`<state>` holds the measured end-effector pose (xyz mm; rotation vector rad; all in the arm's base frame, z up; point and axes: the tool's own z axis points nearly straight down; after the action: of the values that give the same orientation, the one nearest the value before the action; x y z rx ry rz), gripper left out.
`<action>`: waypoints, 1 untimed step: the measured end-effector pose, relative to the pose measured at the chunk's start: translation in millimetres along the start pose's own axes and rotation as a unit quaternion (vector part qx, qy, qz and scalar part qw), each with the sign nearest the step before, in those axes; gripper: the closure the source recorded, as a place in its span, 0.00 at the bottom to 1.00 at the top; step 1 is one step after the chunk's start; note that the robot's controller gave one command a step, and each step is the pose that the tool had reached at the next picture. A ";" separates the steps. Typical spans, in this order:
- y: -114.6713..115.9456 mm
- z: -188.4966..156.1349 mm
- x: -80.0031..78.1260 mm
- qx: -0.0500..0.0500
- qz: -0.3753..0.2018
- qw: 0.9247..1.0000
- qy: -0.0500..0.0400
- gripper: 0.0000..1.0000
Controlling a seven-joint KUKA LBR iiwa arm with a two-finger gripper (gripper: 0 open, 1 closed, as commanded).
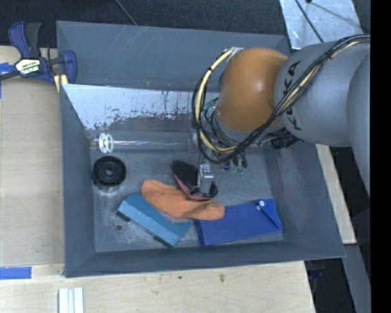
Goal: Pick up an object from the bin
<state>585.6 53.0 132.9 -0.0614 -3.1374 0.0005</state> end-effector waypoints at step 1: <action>-3.4 -9.8 5.0 -0.001 0.095 0.996 -0.002 0.00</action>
Offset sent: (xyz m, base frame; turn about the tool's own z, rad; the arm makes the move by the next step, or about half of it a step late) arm 0.0095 -0.0006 -0.0629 0.0251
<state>580.5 49.8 142.8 -0.3585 -3.1225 -0.0005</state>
